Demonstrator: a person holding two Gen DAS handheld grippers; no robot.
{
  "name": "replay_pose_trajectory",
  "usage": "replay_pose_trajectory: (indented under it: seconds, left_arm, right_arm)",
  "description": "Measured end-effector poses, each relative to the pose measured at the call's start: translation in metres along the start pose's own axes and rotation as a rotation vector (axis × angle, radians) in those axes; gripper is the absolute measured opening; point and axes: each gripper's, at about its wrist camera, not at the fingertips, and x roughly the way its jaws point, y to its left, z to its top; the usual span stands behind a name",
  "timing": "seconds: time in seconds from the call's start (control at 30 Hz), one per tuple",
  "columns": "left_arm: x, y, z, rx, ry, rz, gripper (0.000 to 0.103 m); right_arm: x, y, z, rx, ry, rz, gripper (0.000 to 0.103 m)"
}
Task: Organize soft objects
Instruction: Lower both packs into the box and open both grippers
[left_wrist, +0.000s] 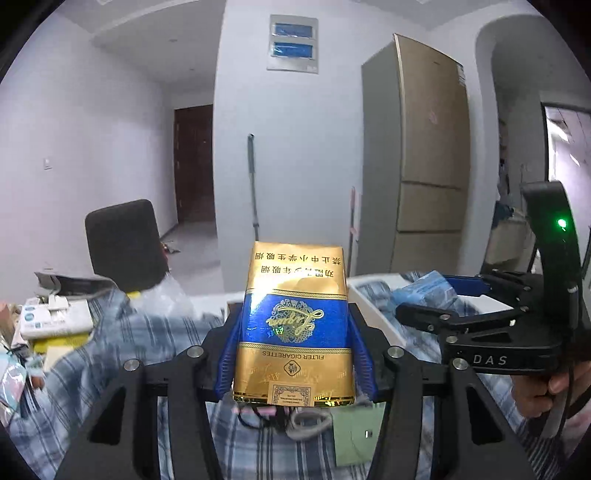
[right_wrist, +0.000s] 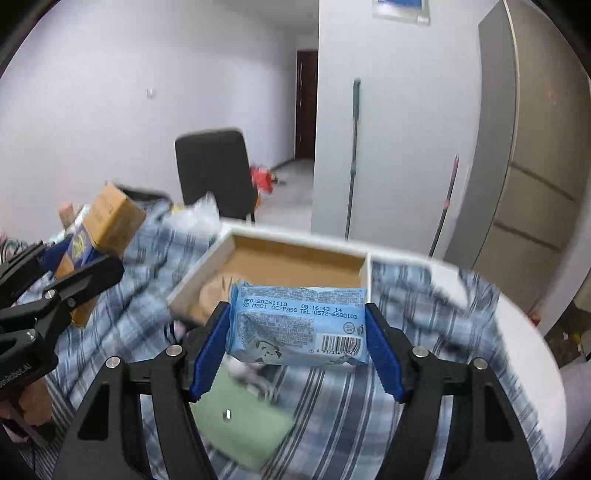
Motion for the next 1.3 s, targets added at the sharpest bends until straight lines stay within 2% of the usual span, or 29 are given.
replay_pose_trajectory:
  seconds: [0.07,0.2,0.3,0.4,0.57,0.67,0.8,1.0,1.17,1.2,1.3]
  left_arm:
    - [0.001,0.002,0.017,-0.005,-0.027,0.009,0.055]
    - [-0.001,-0.002,0.049,0.009,-0.137,0.046,0.055]
    - [0.009,0.002,0.064,-0.046,-0.143,0.016,0.055]
    - [0.031,0.006,0.070,-0.051,-0.129,0.034,0.055]
    - [0.086,0.021,0.055,-0.070,0.013,0.027,0.055]
    - [0.118,0.025,0.034,-0.052,0.125,0.033,0.055]
    - [0.145,0.025,0.012,-0.023,0.227,0.043,0.055]
    - [0.184,0.037,-0.020,-0.071,0.393,0.023,0.055]
    - [0.196,0.039,-0.032,-0.079,0.433,0.023,0.057]
    - [0.195,0.039,-0.032,-0.081,0.428,0.018,0.062]
    - [0.189,0.037,-0.028,-0.082,0.390,0.022,0.085]
  right_arm:
    - [-0.005,-0.003,0.017,0.010,-0.045,-0.026,0.069]
    - [-0.008,-0.010,0.045,0.049,-0.112,-0.072,0.069]
    - [-0.003,-0.016,0.061,0.075,-0.140,-0.098,0.069]
    - [0.008,-0.019,0.070,0.092,-0.156,-0.113,0.069]
    - [0.038,-0.023,0.062,0.101,-0.110,-0.121,0.069]
    - [0.066,-0.026,0.046,0.103,-0.033,-0.110,0.069]
    - [0.107,-0.032,0.023,0.109,0.118,-0.081,0.069]
    - [0.137,-0.035,-0.001,0.137,0.261,-0.017,0.069]
    - [0.149,-0.028,-0.011,0.124,0.300,-0.002,0.070]
    - [0.149,-0.028,-0.011,0.123,0.304,0.003,0.070]
    - [0.148,-0.028,-0.011,0.122,0.310,0.009,0.075]
